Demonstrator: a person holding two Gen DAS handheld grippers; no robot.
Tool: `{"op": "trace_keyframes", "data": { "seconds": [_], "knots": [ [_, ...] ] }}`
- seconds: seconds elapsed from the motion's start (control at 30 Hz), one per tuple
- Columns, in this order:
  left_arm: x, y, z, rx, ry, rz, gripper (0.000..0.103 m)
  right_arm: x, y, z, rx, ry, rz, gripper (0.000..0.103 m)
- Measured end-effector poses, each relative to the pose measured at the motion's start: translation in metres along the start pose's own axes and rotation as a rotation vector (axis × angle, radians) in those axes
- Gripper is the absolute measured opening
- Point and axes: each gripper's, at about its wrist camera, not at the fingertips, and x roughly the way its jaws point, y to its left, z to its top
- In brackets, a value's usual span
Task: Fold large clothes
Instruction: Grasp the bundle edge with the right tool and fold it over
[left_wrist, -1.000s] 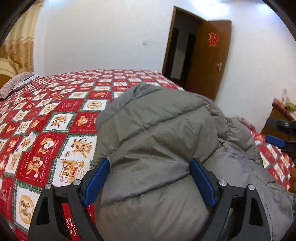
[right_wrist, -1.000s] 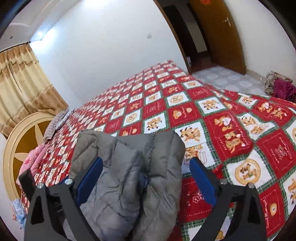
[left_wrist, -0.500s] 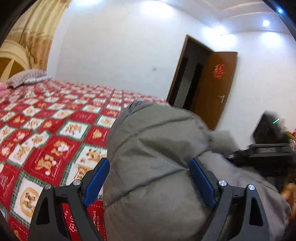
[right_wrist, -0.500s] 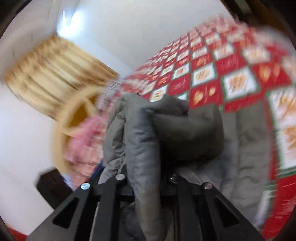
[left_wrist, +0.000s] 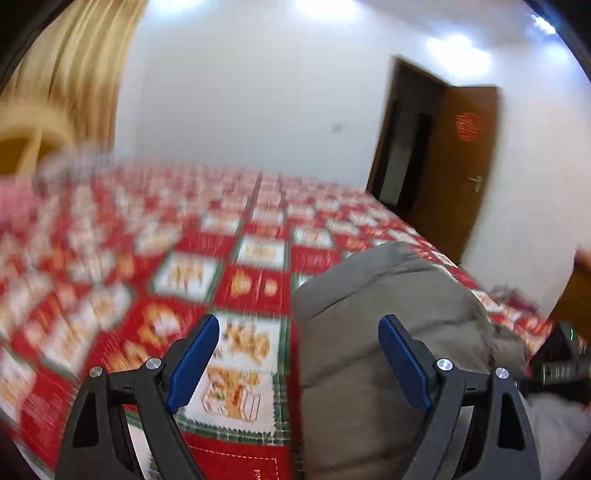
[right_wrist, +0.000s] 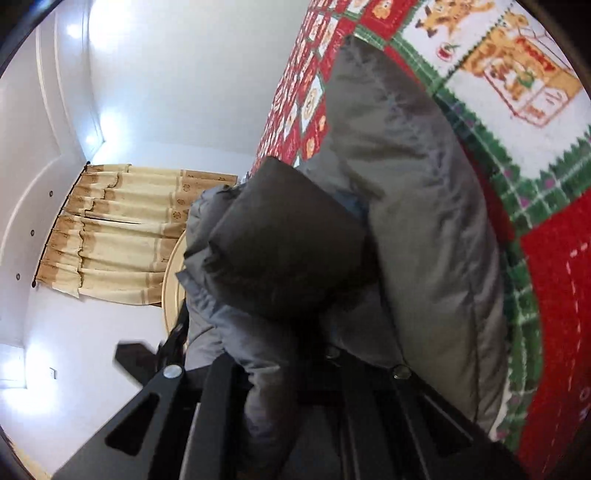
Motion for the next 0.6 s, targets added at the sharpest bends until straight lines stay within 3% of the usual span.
{"op": "trace_keyframes", "data": {
  "seconds": [0.07, 0.27, 0.4, 0.6],
  "knots": [
    [0.025, 0.002, 0.004, -0.054, 0.088, -0.089, 0.088, 0.001, 0.000, 0.001, 0.001, -0.003, -0.002, 0.006],
    [0.051, -0.080, 0.007, 0.235, 0.145, -0.136, 0.088, 0.002, 0.005, 0.002, 0.006, -0.021, -0.016, 0.006],
    [0.061, -0.108, -0.017, 0.390, 0.152, -0.042, 0.088, -0.003, 0.006, 0.002, 0.004, -0.045, -0.038, 0.005],
    [0.061, -0.106, -0.034, 0.485, 0.140, -0.008, 0.088, -0.027, 0.047, -0.003, -0.195, -0.128, -0.308, 0.009]
  ]
}}
